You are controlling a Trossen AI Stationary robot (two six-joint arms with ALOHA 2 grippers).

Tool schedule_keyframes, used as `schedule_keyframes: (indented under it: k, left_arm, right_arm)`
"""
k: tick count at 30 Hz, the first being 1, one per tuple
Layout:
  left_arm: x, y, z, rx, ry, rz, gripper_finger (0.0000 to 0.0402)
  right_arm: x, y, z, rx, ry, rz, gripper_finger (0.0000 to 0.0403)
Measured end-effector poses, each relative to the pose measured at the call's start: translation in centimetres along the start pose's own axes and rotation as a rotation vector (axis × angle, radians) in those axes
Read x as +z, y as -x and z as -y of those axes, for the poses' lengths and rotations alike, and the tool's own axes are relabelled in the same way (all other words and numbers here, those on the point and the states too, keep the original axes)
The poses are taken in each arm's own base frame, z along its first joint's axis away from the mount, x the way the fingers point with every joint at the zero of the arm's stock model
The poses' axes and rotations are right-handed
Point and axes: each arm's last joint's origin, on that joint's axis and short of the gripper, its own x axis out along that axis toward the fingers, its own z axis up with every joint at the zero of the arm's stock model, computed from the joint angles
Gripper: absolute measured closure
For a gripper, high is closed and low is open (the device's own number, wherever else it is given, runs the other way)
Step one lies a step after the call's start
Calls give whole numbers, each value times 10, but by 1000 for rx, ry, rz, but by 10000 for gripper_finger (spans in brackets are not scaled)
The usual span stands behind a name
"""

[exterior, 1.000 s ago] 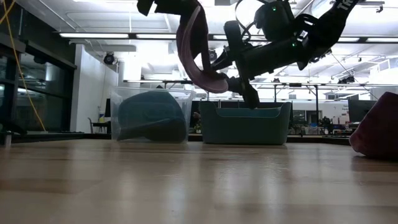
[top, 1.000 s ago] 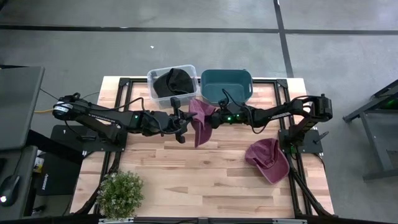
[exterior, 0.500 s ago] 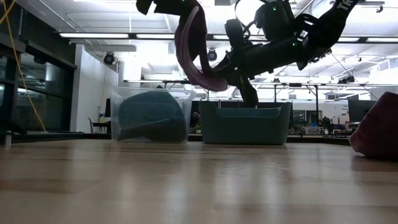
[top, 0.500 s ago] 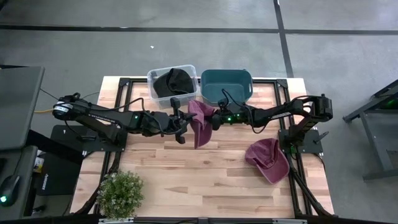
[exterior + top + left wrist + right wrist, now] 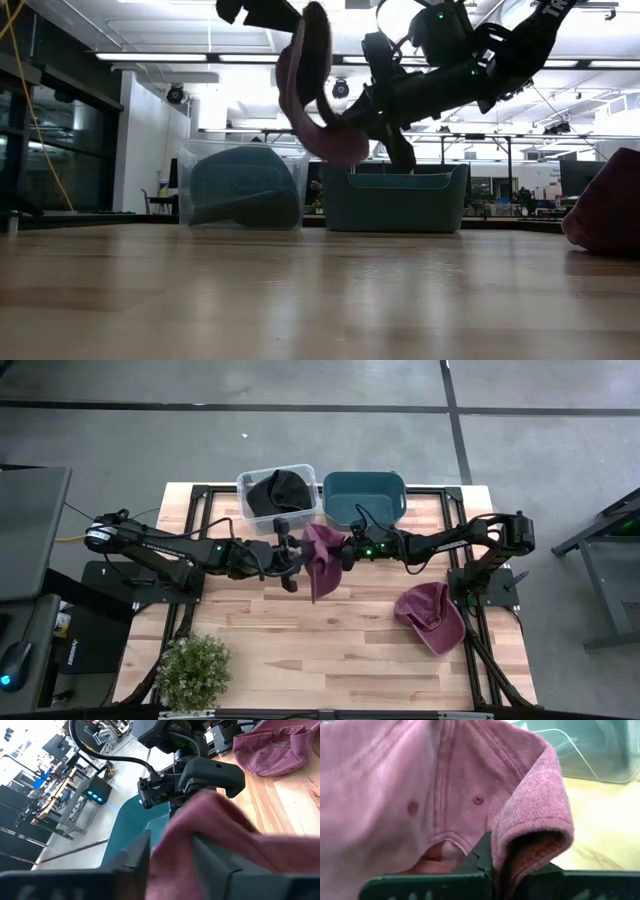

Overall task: Pick & Place hat
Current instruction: Put the top red cap into the blue bin

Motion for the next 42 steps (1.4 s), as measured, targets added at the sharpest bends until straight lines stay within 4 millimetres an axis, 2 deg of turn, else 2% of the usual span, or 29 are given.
schedule_keyframes:
  k: [7, 13, 24, 29, 35, 42]
  left_arm:
    - [2, 2, 3, 11, 13, -2, 161]
    - [2, 8, 7, 110, 25, -61, 115]
    - [4, 31, 26, 128, 6, -112, 110]
    - [-2, 47, 18, 54, 175, -130, 110]
    - [-13, 72, 0, -15, 396, -164, 110]
    - [-31, 92, -9, -90, 563, -221, 110]
  right_arm:
    - [0, 0, 0, -2, 14, -3, 393]
    - [-2, 0, 2, -19, 13, -12, 393]
    - [-2, 0, 2, -27, 18, -14, 393]
    - [-2, 0, 2, -30, 18, -17, 393]
    - [-2, 0, 2, -31, 28, -23, 393]
    - [-2, 0, 2, -29, 37, -29, 393]
